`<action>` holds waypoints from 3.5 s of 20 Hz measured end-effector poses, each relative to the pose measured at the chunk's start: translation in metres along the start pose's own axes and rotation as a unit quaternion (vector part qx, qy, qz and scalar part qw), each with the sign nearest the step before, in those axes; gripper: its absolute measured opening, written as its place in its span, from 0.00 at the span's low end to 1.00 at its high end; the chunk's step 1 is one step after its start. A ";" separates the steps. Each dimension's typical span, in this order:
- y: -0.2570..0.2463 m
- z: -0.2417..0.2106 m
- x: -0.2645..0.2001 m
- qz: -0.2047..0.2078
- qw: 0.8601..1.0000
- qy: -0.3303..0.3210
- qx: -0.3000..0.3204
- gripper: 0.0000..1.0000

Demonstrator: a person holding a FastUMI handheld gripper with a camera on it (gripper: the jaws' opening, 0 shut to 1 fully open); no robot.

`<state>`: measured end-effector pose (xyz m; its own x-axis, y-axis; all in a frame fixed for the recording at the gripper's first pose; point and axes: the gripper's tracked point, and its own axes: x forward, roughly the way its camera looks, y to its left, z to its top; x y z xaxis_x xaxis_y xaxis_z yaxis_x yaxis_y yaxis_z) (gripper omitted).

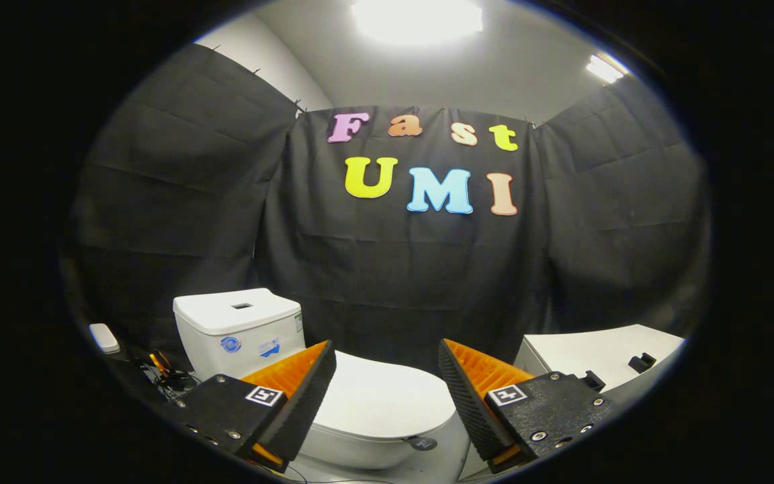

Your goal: Open the toilet lid.

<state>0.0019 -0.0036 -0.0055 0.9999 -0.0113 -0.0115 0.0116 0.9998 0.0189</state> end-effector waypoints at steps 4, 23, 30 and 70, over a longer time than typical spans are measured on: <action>-0.001 -0.002 0.000 -0.001 1.000 0.003 0.003 0.95; -0.009 0.003 0.021 -0.016 0.998 -0.008 0.060 0.95; -0.050 -0.059 0.062 -0.062 0.976 0.022 0.209 0.95; -0.075 -0.296 0.060 -0.240 0.657 0.122 0.704 0.00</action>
<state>0.0573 -0.0740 -0.3033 0.8473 -0.1440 -0.5113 0.4964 -0.1279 0.8586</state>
